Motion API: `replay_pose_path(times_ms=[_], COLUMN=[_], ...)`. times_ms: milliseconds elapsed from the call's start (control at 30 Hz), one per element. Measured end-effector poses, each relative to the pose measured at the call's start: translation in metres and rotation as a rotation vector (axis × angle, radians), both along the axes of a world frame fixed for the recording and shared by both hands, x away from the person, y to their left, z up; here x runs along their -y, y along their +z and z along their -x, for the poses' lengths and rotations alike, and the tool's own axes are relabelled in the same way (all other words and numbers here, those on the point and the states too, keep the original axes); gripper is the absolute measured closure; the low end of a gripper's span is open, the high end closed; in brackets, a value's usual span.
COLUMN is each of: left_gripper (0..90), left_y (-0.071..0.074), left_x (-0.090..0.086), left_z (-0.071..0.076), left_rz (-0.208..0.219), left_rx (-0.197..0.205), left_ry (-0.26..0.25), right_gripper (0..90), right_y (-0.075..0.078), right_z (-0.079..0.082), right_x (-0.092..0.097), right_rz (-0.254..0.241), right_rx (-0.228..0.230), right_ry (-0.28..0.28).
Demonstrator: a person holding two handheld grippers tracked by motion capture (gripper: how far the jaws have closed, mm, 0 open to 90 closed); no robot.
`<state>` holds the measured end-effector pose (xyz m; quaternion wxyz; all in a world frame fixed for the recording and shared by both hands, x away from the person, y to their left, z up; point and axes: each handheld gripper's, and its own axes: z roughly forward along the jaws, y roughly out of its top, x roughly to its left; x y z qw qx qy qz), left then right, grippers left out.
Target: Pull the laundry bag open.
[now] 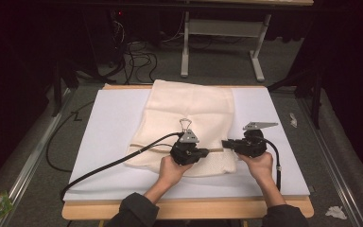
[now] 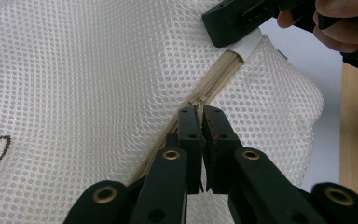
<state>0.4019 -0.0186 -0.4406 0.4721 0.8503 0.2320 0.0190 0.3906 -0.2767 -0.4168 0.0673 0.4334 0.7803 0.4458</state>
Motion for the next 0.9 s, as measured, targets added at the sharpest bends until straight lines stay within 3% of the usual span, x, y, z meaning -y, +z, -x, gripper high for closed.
replay_pose_path(times_ms=[33, 733, 900], left_gripper=[86.8, 86.8, 86.9], left_y=[0.0, -0.001, -0.001], left_x=[-0.001, -0.018, -0.021], left_z=[0.0, -0.002, 0.001], left_rz=[-0.014, -0.006, -0.026], left_rx=[0.008, -0.001, 0.023], left_ry=[0.006, 0.032, 0.041], right_gripper=[85.8, 85.8, 85.8], right_y=[0.0, -0.003, -0.004], right_z=[0.001, 0.002, 0.002], right_x=[0.0, 0.009, 0.009], right_rz=[0.001, -0.008, 0.007], right_rx=[0.004, -0.007, -0.005], right_ry=[-0.002, -0.017, -0.016])
